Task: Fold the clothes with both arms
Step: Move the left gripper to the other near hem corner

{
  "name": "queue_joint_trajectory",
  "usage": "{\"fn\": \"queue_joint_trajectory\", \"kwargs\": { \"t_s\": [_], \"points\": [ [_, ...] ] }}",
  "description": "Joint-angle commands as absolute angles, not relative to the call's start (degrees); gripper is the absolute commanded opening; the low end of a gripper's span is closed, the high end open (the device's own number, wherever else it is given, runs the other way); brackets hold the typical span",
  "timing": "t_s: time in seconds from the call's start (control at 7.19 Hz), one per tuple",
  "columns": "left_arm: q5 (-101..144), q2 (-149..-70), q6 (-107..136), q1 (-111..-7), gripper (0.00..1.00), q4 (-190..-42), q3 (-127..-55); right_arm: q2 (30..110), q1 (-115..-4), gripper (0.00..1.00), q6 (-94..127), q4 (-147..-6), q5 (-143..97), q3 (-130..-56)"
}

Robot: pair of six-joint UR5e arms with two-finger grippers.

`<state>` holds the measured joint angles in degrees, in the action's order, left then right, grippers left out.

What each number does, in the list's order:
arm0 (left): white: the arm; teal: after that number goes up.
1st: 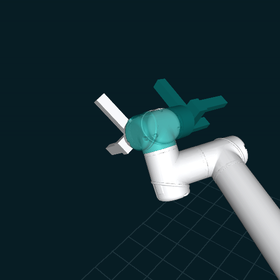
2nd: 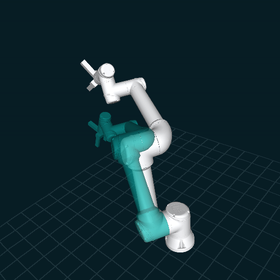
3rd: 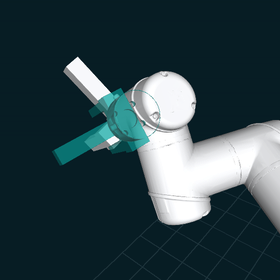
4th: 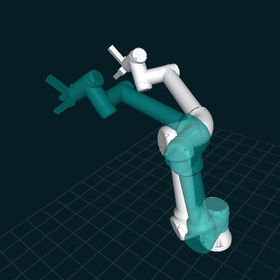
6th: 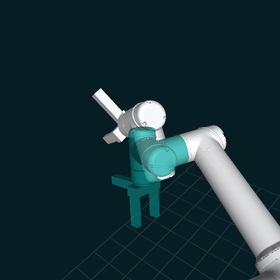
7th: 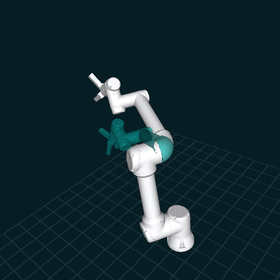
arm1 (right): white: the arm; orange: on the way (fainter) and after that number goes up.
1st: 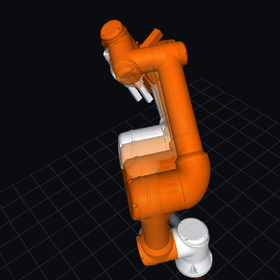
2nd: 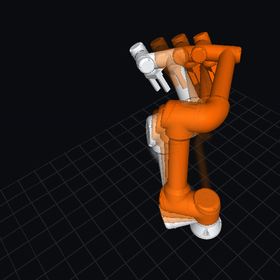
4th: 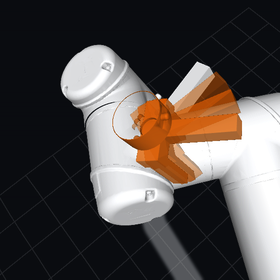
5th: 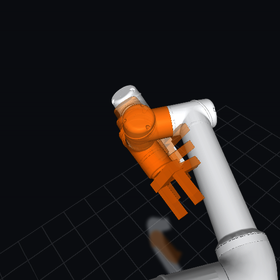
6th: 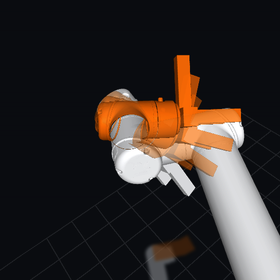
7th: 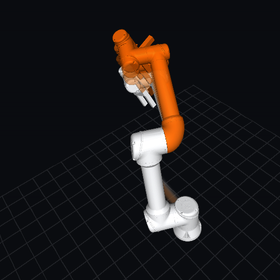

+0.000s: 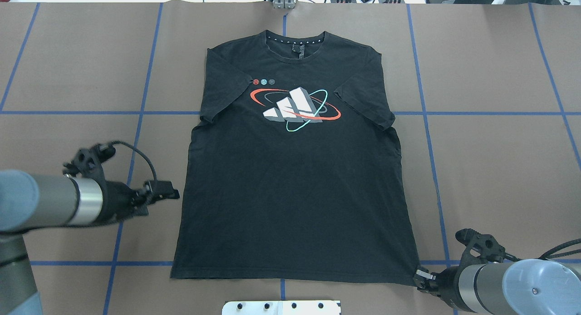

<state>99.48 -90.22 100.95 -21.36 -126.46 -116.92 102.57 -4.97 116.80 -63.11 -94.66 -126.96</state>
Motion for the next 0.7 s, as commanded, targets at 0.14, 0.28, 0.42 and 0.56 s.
{"fn": "queue_joint_trajectory", "kwargs": {
  "t_s": [0.14, 0.28, 0.42, 0.56],
  "points": [
    [94.16, -89.91, 105.71, -12.08, 0.77, -122.79, -117.25, 102.57, -5.01, 0.00, 116.81, -63.11, -94.48, -127.00],
    [93.70, -90.35, 105.82, -11.26, 0.76, -119.74, -117.51, 102.57, -5.10, 0.00, 116.81, -63.11, -94.48, -127.00],
    [93.52, -90.35, 105.91, -10.38, 0.75, -118.05, -117.68, 102.57, -5.10, 0.00, 116.81, -63.11, -94.48, -127.00],
    [93.43, -90.26, 106.00, -9.85, 0.74, -117.95, -117.60, 102.48, -5.10, 0.00, 116.81, -63.11, -94.48, -127.00]
  ]
}}
